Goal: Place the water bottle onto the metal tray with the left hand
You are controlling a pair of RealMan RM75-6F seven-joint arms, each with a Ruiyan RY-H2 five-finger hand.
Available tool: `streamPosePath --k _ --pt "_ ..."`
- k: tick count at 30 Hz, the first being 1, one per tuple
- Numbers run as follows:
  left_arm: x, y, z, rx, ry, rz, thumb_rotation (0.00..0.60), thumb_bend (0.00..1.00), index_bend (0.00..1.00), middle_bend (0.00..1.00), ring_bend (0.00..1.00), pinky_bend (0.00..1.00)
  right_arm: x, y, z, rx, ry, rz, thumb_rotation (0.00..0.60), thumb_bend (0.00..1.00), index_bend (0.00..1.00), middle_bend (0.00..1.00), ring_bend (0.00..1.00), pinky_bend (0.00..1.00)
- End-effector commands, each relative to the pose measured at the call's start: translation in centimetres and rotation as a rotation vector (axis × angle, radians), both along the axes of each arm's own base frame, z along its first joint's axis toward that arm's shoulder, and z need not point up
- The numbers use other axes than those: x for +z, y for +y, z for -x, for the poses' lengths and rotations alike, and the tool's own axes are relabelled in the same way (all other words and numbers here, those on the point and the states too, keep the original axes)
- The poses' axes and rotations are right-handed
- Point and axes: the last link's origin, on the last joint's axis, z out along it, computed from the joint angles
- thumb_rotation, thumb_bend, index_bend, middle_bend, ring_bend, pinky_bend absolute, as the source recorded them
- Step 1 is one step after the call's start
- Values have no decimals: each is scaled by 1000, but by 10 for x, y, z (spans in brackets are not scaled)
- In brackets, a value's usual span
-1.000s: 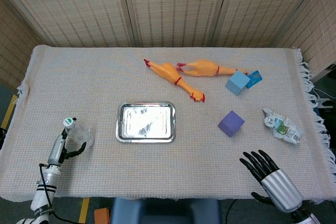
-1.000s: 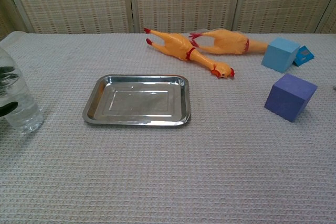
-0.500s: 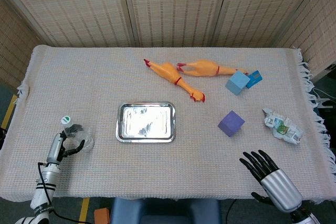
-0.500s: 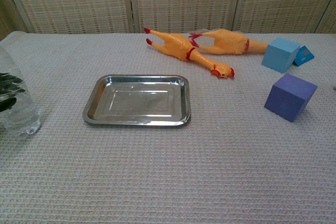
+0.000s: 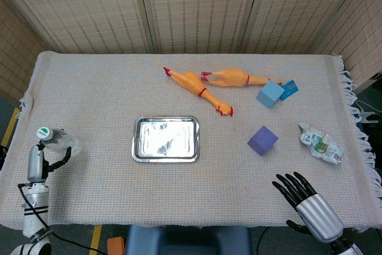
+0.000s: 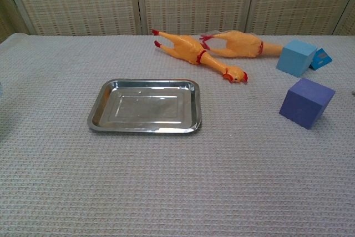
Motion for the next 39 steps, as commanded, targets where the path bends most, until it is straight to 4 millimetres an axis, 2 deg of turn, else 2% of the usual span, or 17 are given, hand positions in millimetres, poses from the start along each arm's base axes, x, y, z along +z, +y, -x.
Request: streamPosePath --k 1,4,8,10,12,14,18,21,28,30,32,35,39 --pt "15 3 19 42 -52 -139 600 555 484 473 320 482 -1 1 0 3 2 -5 600 11 0 0 0 0" --pt "-7 -12 -1 -41 -163 -5 600 556 481 468 298 469 -3 0 0 1 8 -12 600 11 0 0 0 0" --pt "-42 -51 -51 -206 -296 241 600 555 479 467 298 477 -4 -1 0 -3 13 -15 600 11 0 0 0 0" --pt "-54 -70 -73 -281 -310 332 600 554 475 464 298 477 -4 -1 0 -5 14 -18 600 11 0 0 0 0" --pt "-62 -77 -87 -325 -282 343 600 553 472 460 298 477 -3 0 0 -5 14 -19 600 11 0 0 0 0" --pt "-63 -72 -89 -334 -239 301 600 552 470 457 296 477 -2 1 0 -3 12 -19 600 11 0 0 0 0" --pt "-50 -38 -65 -227 -155 181 600 552 461 444 283 470 1 3 0 3 3 -11 600 11 0 0 0 0" --pt "-38 -21 -59 -187 -226 162 600 552 454 436 275 465 -1 2 0 4 6 -13 600 11 0 0 0 0" --pt "12 -12 -115 -385 -162 -16 600 552 446 429 270 464 -5 2 0 -2 22 -29 600 11 0 0 0 0" --pt "18 -14 -120 -378 -143 -5 600 552 442 424 265 461 -5 2 0 -1 21 -26 600 11 0 0 0 0" --pt "11 -19 -118 -349 -139 48 600 552 438 420 260 457 -5 2 0 -2 22 -29 600 11 0 0 0 0" --pt "-12 -28 -102 -284 -137 168 600 553 436 419 258 456 -6 3 -1 -1 25 -33 600 11 0 0 0 0" --pt "-25 -32 -93 -253 -138 227 600 552 436 418 257 454 -6 3 -1 -1 25 -34 600 11 0 0 0 0"
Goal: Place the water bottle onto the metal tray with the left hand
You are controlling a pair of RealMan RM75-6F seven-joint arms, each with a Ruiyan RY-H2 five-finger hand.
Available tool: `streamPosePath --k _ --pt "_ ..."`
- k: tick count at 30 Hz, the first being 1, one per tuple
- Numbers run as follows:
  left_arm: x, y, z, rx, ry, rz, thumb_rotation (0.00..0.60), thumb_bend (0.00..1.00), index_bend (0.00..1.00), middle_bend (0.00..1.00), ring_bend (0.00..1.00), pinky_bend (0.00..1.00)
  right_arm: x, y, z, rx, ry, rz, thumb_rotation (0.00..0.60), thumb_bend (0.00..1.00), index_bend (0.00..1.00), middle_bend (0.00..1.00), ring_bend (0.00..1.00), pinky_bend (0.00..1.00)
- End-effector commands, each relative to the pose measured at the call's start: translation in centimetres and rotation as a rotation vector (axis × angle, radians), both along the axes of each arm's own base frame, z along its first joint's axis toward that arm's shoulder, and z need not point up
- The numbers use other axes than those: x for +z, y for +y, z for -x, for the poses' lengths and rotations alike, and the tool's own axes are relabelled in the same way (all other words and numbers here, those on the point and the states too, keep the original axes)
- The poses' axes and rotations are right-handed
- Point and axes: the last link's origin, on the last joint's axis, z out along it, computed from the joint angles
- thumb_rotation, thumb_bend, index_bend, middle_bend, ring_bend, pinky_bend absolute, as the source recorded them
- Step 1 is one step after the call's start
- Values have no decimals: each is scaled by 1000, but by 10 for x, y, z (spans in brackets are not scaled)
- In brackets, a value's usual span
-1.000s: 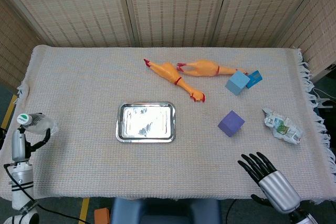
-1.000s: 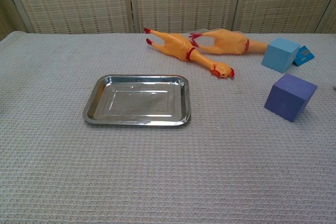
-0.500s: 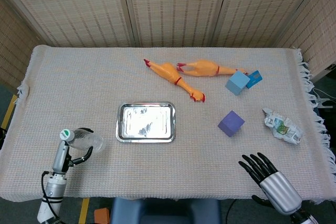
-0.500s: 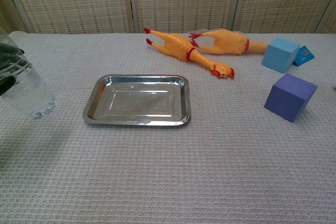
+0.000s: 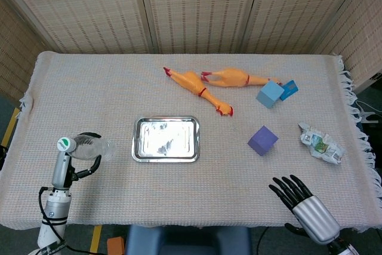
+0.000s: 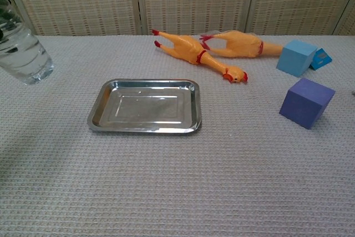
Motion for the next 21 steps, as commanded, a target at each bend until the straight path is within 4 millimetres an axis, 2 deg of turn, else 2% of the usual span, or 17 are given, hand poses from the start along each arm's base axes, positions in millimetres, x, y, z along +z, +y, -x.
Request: streamPosePath --k 1,2,4,9,12,14,18,21 --pt "-29 -9 30 69 92 147 600 551 436 417 257 453 0 1 0 0 1 0 600 11 0 0 0 0" --pt "-47 -7 41 98 121 238 600 551 436 415 256 453 1 1 0 -2 -1 2 600 11 0 0 0 0" --pt "-42 3 36 70 111 200 600 551 436 413 256 453 2 1 0 -2 -3 4 600 10 0 0 0 0" --pt "5 23 -10 -64 55 -6 600 550 435 408 252 452 4 1 0 -1 -11 9 600 11 0 0 0 0" --pt "21 23 -23 -79 66 -59 600 553 432 405 248 450 2 1 0 0 -6 4 600 11 0 0 0 0" --pt "18 20 -19 -59 94 -37 600 552 431 404 247 448 1 2 0 1 -5 0 600 11 0 0 0 0" --pt "-15 10 15 25 147 96 600 550 429 399 244 446 0 2 0 0 2 -4 600 11 0 0 0 0" --pt "-39 11 36 67 178 167 600 549 423 397 244 447 0 3 0 -1 2 -3 600 11 0 0 0 0"
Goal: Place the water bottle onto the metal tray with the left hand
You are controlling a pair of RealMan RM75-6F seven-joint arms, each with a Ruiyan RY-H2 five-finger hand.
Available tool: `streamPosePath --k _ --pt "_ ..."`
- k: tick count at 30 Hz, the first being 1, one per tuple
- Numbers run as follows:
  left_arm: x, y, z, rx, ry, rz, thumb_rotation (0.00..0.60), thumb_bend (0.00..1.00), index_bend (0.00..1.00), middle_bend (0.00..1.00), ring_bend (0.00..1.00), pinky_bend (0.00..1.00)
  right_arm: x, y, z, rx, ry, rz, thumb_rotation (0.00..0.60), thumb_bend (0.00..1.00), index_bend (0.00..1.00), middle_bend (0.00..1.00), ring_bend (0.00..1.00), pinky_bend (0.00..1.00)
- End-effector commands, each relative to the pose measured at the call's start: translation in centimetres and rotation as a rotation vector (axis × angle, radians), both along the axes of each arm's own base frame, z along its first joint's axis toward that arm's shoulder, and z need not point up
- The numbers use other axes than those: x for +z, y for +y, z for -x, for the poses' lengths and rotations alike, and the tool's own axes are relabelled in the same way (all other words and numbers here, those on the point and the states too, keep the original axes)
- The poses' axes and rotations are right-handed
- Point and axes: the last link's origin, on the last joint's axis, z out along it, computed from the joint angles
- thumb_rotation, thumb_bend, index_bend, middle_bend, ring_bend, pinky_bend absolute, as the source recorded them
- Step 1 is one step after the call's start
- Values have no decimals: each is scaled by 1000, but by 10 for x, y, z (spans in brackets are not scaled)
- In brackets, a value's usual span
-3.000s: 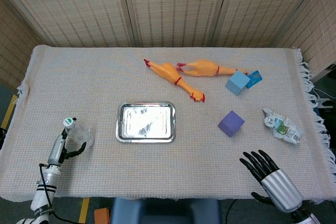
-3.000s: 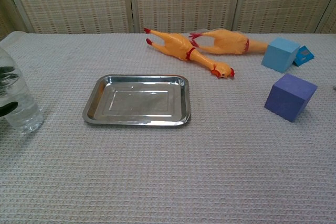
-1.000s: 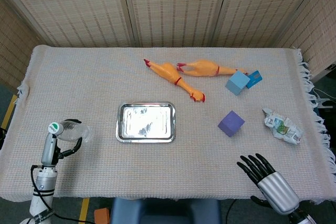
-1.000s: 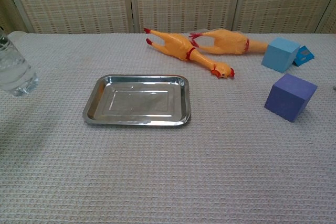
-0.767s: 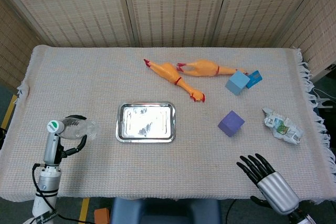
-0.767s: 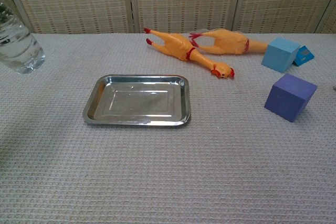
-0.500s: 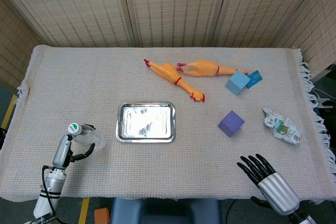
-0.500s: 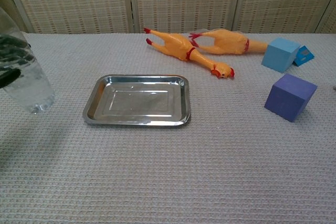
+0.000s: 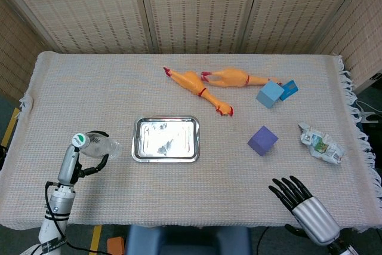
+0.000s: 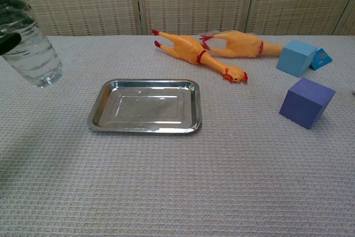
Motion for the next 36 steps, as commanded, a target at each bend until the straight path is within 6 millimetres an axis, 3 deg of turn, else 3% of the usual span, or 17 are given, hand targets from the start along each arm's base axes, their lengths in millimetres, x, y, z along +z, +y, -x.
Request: streamPosePath --k 1,4,10,20,27,31,33,36 --pt "-38 3 44 89 92 120 600 549 423 396 244 447 1 0 0 -3 -1 3 600 11 0 0 0 0" --pt "-41 14 37 61 72 101 600 549 422 394 241 442 3 -1 0 -6 -6 13 600 11 0 0 0 0" --pt "-42 32 -1 -45 91 22 600 550 422 393 238 438 3 -2 1 -8 -6 12 600 11 0 0 0 0" --pt "-112 65 -37 -57 118 114 600 549 411 378 224 435 4 -3 2 -20 0 9 600 11 0 0 0 0" --pt "-141 73 -62 -96 131 108 600 549 407 373 221 427 3 -6 3 -33 6 -5 600 11 0 0 0 0" --pt "-153 73 -66 -103 158 106 600 548 396 363 209 413 4 -5 3 -33 3 -7 600 11 0 0 0 0" --pt "-158 73 -65 -99 173 114 600 543 368 340 186 380 5 -4 2 -29 -1 -4 600 11 0 0 0 0" --pt "-162 74 -61 -85 199 122 600 516 188 207 70 236 6 -2 2 -25 -5 -4 600 11 0 0 0 0"
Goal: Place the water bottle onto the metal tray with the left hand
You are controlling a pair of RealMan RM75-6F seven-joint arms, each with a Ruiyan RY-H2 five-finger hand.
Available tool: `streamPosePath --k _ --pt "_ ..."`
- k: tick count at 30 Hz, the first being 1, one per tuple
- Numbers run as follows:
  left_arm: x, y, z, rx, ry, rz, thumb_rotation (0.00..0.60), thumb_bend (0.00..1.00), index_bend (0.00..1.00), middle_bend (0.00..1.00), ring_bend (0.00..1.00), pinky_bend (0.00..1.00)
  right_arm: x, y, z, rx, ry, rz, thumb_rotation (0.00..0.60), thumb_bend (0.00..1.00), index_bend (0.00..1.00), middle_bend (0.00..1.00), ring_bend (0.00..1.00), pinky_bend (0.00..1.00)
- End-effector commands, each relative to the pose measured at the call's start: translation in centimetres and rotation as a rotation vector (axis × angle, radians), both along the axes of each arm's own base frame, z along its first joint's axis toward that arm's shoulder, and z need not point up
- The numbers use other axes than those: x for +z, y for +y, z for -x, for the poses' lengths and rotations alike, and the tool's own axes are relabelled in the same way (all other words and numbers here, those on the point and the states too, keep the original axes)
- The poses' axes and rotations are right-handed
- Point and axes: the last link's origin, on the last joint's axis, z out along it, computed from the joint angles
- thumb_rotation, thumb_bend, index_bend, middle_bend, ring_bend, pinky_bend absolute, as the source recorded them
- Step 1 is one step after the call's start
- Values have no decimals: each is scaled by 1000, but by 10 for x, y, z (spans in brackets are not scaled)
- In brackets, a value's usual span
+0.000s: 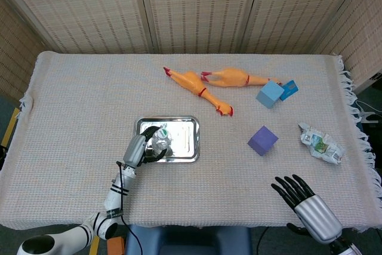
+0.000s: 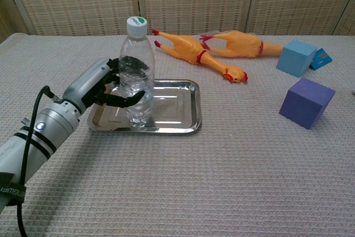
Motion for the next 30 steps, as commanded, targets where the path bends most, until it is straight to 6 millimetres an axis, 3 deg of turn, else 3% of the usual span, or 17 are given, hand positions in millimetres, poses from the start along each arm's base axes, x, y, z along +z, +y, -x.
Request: streamPosePath --k 1,2,5,13,20,26,30 --pt "-5 2 1 17 18 5 600 502 103 146 30 179 1 1 0 2 -2 -1 600 11 0 0 0 0" --pt "-4 3 1 26 12 0 600 493 41 90 6 137 1 1 0 3 -2 -1 600 11 0 0 0 0" --pt "-2 4 2 38 -5 19 600 470 0 5 0 81 1 1 1 7 5 2 600 33 0 0 0 0" --pt "9 7 15 85 16 89 600 370 0 0 0 2 -2 2 0 5 14 -1 600 63 0 0 0 0" --pt "27 3 22 81 46 68 600 364 0 0 0 0 -2 2 0 6 13 -1 600 64 0 0 0 0" --pt "61 -12 55 86 155 12 600 368 0 0 0 0 -3 2 0 8 16 -3 600 63 0 0 0 0" --pt "107 -53 103 38 425 -79 600 368 0 0 0 0 0 3 0 8 12 9 600 63 0 0 0 0"
